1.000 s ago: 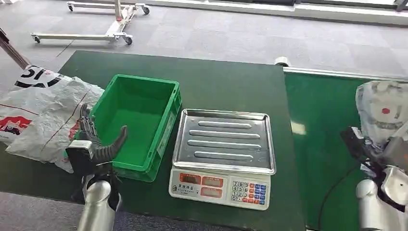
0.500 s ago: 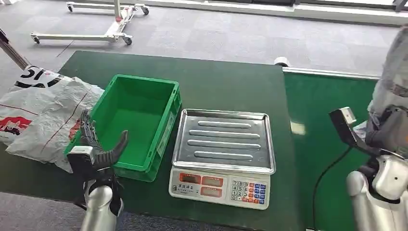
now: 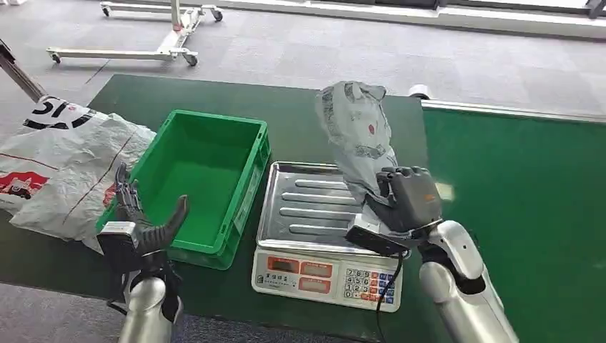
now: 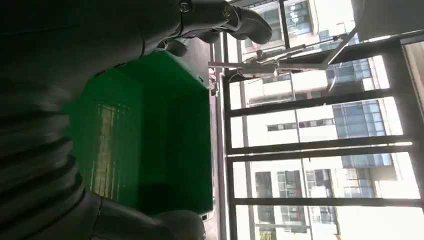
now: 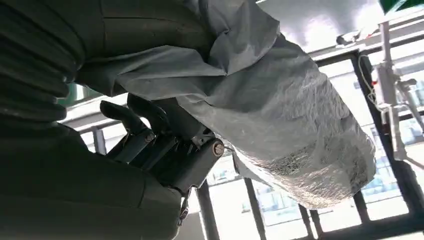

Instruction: Moved the parcel from conveyor to table for the left to box.

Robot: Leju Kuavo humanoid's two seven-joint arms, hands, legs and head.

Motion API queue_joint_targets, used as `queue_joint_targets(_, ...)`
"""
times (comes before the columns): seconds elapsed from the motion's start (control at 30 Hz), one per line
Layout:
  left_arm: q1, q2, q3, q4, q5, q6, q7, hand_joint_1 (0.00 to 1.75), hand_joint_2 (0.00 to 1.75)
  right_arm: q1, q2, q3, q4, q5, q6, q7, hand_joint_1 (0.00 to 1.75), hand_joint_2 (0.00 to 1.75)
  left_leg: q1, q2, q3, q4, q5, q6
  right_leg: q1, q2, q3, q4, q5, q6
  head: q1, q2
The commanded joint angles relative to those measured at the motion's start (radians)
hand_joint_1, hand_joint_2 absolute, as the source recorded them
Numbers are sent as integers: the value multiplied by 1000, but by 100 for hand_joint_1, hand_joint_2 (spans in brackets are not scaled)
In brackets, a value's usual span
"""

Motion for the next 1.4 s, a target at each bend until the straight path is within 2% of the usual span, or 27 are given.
queue_joint_targets(0.03, -9, 19, 25, 32, -1, 3, 3, 0, 175, -55, 7, 90, 35, -4, 6, 1, 175, 175, 0, -1, 2, -1, 0, 0, 0, 9, 0, -1, 1, -1, 0, 0)
queue_joint_targets(0.2, 5, 23, 31, 19, 8, 15, 5, 0, 175, -128, 7, 124, 93, -36, 31, 1, 175, 175, 0, 0, 2, -2, 0, 0, 0, 12, 0, -1, 3, -1, 0, 0)
queue_joint_targets(0.33, 25, 21, 28, 22, 9, 16, 4, 0, 175, -117, -4, 122, 107, -50, 21, -4, 175, 175, 0, -1, 3, -3, 1, 0, 0, 11, 1, -3, 3, -1, 0, 0)
queue_joint_targets(0.37, 27, 20, 28, 22, 9, 19, 3, 0, 175, -111, -6, 123, 108, -52, 18, -7, 164, 175, 1, -1, 3, -2, 0, 0, 1, 8, 2, -2, 2, -1, 0, 0)
queue_joint_targets(0.4, 30, 21, 25, 22, 10, 22, 3, 0, 175, -104, -10, 126, 107, -56, 15, -13, 0, 175, 0, -2, 3, -3, 1, 0, 0, 9, 2, -3, 2, -1, 0, 0)
queue_joint_targets(0.43, 30, 23, 21, 23, 12, 26, 3, 0, 175, -99, -11, 125, 104, -67, 12, -18, 0, 175, 0, -2, 4, -4, 1, 1, 0, 11, 3, -4, 2, -1, 0, 0)
queue_joint_targets(0.47, 28, 25, 16, 25, 13, 29, 3, 0, 175, -97, -12, 129, 103, -93, 30, -32, 0, 0, 0, -1, 2, -1, 0, 0, 0, 8, 1, -2, 2, -1, 0, 0)
queue_joint_targets(0.6, 23, 30, 12, 32, 17, 33, 3, 0, 175, -79, -19, 123, 64, -205, 62, -90, 0, 0, 0, -2, 2, -1, 0, 0, 0, 6, 0, -2, 1, -1, 0, 0)
queue_joint_targets(0.8, 2, 36, 10, 49, 19, 32, 4, 0, 175, -84, -13, 77, 21, -433, 208, -177, 0, 0, 0, -3, 0, -1, 1, 0, 0, 5, -1, -1, 1, -1, 0, 0)
queue_joint_targets(1.2, 22, 32, 31, 13, 23, 34, 6, 0, 175, -118, 9, 51, 60, -566, 309, -214, 0, 0, 1, -4, 3, -3, 1, 0, 0, 12, 1, -4, 3, -2, 0, 0)
queue_joint_targets(1.23, 24, 31, 32, 10, 23, 33, 6, 0, 175, -119, 12, 49, 62, -588, 325, -220, 0, 0, 0, -1, 1, -1, 0, 0, 0, 7, -1, -1, 2, -1, 0, 0)
queue_joint_targets(1.3, 23, 29, 34, 11, 17, 26, 13, 0, 175, -128, 42, -6, 74, -868, 505, -295, 0, 0, 1, -4, 4, -5, 2, 1, 1, 15, 2, -6, 4, -2, 0, 0)
queue_joint_targets(1.37, 13, 25, 26, 23, 9, 19, 17, 0, 175, -109, 61, -53, 40, -1088, 662, -372, 0, 0, 1, -2, 1, -1, 1, 0, 1, 10, 0, -2, 2, -1, 0, 0)
queue_joint_targets(1.4, 8, 23, 21, 29, 6, 16, 17, 0, 175, -92, 69, -78, 12, -1153, 712, -369, 0, 0, 0, -2, 1, -2, 1, 0, 0, 10, -1, -2, 2, -1, 0, 0)
